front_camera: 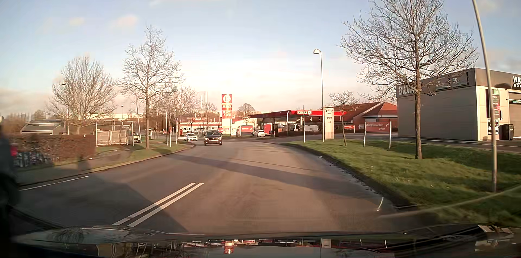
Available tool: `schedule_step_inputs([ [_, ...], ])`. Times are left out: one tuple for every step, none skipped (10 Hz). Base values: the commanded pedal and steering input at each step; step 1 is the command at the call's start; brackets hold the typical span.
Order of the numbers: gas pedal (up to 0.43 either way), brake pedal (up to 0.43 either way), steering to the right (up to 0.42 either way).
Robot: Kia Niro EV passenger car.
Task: Follow the waypoints while adhering to traffic rules and regulations
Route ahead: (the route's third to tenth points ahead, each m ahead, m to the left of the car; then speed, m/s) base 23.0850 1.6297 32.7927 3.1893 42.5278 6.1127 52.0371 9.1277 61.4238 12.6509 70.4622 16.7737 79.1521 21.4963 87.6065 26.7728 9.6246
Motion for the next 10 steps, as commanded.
schedule_step_inputs([
  [0.28, 0.0, 0.028],
  [0.28, 0.0, 0.015],
  [0.28, 0.0, 0.004],
  [0.28, 0.0, 0.0],
  [0.28, 0.0, -0.001],
  [0.28, 0.0, -0.004],
  [0.28, 0.0, -0.007],
  [0.28, 0.0, -0.012],
  [0.268, 0.0, -0.018],
  [0.268, 0.0, -0.024],
])
